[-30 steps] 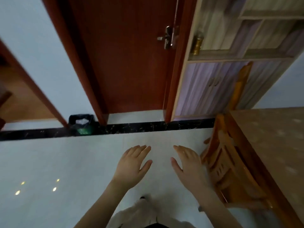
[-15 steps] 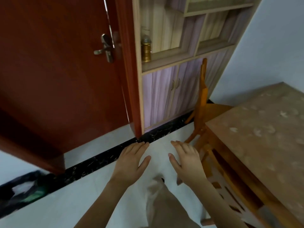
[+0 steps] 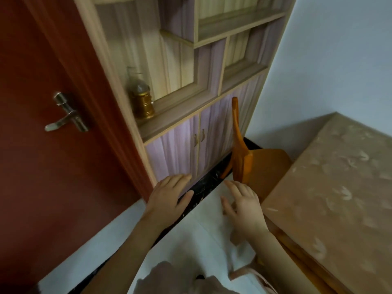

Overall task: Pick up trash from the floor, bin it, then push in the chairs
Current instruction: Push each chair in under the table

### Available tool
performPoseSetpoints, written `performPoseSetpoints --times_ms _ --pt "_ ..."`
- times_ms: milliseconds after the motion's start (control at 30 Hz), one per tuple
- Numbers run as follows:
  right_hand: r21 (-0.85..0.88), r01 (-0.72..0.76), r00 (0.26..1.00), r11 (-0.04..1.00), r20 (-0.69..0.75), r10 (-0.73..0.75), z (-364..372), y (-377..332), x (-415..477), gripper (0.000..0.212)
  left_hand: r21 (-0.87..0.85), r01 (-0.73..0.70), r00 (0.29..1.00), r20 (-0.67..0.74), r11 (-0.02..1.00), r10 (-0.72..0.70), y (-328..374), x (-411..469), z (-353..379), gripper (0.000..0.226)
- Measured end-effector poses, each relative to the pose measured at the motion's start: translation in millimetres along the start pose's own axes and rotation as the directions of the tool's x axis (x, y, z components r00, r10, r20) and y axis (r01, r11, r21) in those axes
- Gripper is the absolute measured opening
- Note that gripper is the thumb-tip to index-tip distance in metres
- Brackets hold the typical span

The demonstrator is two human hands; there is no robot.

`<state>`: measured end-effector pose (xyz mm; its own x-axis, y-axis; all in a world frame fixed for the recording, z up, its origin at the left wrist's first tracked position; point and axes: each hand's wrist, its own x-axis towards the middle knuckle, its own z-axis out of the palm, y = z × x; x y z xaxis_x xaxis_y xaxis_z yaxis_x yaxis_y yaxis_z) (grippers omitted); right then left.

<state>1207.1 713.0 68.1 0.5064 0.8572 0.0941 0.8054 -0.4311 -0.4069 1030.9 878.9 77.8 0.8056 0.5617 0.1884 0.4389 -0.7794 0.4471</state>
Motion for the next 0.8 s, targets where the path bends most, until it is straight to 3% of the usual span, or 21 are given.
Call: performPoseSetpoints --times_ms 267,567,667,800 --pt "0.005 -0.211 0.974 0.978 -0.082 0.21 18.9 20.2 85.9 0.056 -0.063 -0.264 0.951 0.151 0.962 0.271 -51.1 134.6 32.2 0.051" --pt "0.118 -0.466 0.841 0.877 -0.248 0.48 18.3 32.6 177.2 0.045 -0.142 -0.524 0.796 0.269 0.84 0.542 -64.7 300.8 46.3 0.061" --pt "0.129 -0.529 0.808 0.839 -0.228 0.544 17.9 43.6 197.6 0.051 -0.16 -0.551 0.767 0.29 0.819 0.573 -55.8 338.6 65.5 0.062" --pt "0.149 -0.563 0.795 0.813 -0.173 0.582 22.7 69.9 222.7 0.054 -0.214 -0.453 0.811 0.303 0.865 0.5 -44.7 376.8 101.5 0.058"
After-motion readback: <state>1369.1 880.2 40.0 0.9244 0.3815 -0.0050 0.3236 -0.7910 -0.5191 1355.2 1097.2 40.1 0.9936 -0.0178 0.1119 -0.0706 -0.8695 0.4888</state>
